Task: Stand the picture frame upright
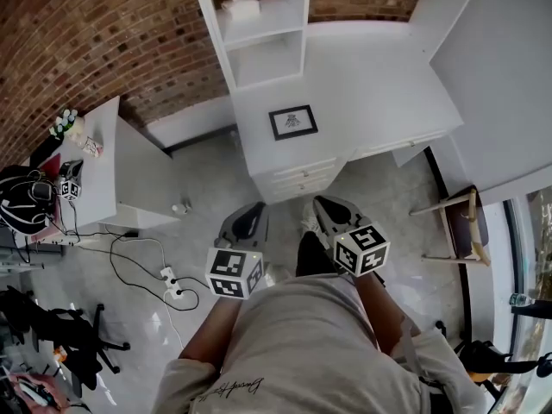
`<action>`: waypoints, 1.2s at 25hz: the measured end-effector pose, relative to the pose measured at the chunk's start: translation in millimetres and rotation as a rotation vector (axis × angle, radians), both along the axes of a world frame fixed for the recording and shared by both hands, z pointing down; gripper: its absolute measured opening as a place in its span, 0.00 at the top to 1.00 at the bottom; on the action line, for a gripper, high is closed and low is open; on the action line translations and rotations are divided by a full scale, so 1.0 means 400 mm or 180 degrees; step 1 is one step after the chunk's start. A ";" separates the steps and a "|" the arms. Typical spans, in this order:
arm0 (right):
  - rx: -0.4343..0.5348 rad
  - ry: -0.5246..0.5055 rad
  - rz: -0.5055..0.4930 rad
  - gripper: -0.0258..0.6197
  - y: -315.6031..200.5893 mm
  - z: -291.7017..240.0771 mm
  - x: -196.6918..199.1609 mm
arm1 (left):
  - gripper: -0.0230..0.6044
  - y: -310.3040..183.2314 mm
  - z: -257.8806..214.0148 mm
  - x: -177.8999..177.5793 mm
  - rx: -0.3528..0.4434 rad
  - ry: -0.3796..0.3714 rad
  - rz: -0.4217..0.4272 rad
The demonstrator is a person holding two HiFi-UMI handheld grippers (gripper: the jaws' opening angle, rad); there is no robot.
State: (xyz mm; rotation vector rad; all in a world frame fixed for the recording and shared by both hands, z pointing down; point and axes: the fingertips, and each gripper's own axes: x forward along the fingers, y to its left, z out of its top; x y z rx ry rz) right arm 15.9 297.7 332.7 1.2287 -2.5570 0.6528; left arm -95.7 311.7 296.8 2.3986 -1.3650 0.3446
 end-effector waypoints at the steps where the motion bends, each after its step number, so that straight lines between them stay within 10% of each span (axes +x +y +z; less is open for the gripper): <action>1: 0.0001 0.0002 -0.0016 0.91 -0.025 0.001 0.002 | 0.92 -0.023 0.002 0.004 -0.0007 0.0004 -0.0007; 30: -0.0119 0.0118 -0.0726 0.91 -0.772 0.036 0.161 | 0.92 -0.738 0.028 0.135 -0.0065 0.0024 -0.0688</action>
